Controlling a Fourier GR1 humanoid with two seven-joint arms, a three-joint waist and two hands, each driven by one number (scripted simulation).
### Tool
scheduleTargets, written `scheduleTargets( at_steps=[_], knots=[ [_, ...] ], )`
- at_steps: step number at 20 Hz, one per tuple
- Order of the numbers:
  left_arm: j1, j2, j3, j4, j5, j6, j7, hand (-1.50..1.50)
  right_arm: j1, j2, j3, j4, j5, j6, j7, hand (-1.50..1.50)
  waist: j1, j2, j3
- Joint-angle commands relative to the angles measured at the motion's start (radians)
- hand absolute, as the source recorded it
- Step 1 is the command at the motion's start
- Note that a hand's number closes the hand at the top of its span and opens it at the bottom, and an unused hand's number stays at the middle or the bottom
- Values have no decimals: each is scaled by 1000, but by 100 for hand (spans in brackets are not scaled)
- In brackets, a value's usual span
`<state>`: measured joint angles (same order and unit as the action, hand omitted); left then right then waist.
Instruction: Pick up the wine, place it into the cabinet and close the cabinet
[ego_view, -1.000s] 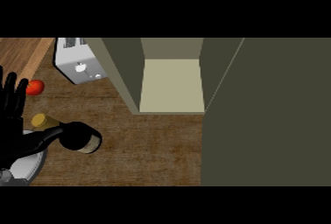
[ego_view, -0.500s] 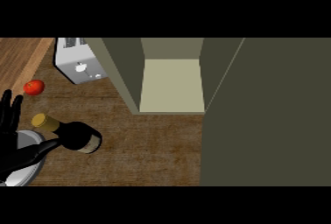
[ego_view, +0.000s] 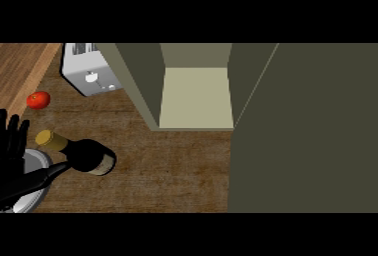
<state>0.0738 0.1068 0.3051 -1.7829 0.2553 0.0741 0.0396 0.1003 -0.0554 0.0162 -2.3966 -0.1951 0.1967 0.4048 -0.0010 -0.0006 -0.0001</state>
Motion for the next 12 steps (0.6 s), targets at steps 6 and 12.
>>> scheduleTargets(
  at_steps=[6, 12],
  knots=[
    [23, 33, 57, 189, 21, -105, -129, -150, 40, 27, 66, -64, 31, -8, 28, -150, 0, 0, 0],
    [-43, 9, 29, 369, -27, -106, -254, -150, -47, 9, 20, 16, 17, -2, 21, -150, 0, 1, 0]
  ],
)
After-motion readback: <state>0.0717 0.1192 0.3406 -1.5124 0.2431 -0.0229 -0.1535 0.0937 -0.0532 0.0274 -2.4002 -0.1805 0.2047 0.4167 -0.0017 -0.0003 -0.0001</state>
